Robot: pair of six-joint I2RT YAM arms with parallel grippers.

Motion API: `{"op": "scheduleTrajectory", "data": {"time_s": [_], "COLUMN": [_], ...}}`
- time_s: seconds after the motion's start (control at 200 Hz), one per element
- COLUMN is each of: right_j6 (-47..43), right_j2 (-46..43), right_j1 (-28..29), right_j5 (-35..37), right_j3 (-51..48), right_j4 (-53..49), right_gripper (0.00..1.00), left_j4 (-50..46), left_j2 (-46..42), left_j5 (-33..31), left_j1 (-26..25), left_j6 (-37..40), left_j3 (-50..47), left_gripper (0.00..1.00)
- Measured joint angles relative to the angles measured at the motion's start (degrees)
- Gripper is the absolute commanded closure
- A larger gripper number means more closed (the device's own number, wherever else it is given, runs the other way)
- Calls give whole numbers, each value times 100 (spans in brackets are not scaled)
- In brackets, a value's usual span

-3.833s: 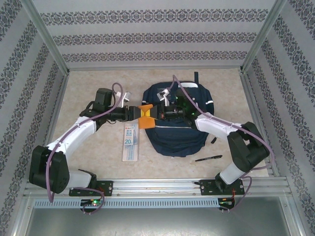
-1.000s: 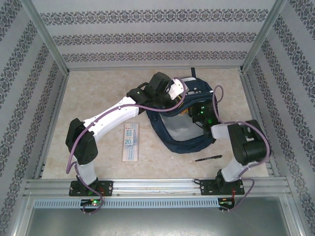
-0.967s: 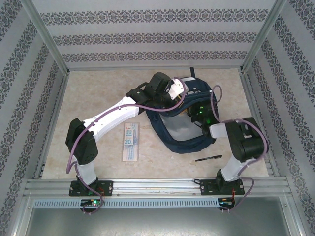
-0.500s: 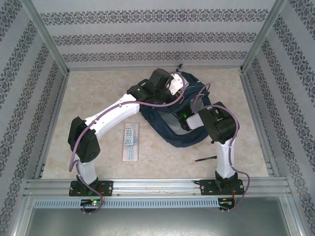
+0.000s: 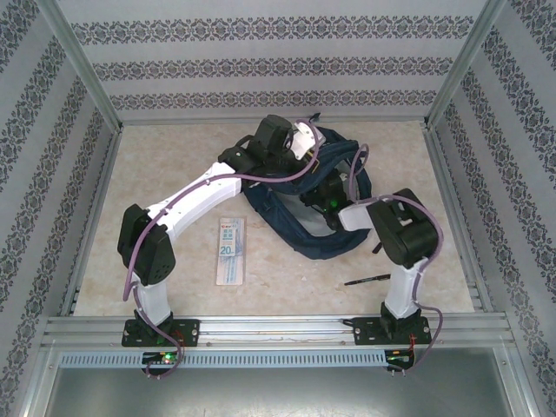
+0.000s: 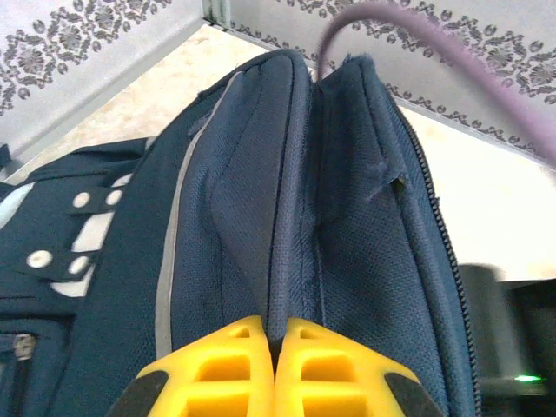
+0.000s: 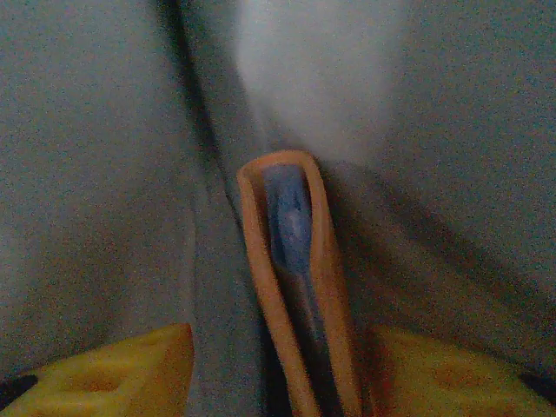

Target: Pack books, pencil case, and school supplies into a backpack

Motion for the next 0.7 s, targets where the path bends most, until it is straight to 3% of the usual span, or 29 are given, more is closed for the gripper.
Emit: {"op": "scheduleTrajectory", "data": {"time_s": [0.23, 0.335, 0.41, 0.565, 0.7], "right_j6": [-684, -986, -1143, -1285, -1263], "right_j2": [-1322, -1692, -1729, -1517, -1241], "right_j1": [-459, -675, -772, -612, -356], "right_j5": [-354, -623, -793, -988, -1051], "right_j3": [-365, -452, -468, -415, -363], "right_j4": [-1906, -2334, -2420, -2540, -2487], "right_gripper": [43, 63, 67, 60, 69], "left_j4": [267, 374, 476, 564, 568], "left_j2": [44, 79, 79, 79, 79], "left_j5": [24, 114, 179, 321, 367], "left_j1": [160, 157, 160, 160, 162], "left_j6": [-2, -2, -37, -129, -179], "left_j3": [-481, -643, -739, -811, -811], "left_gripper": [100, 100, 100, 100, 100]}}
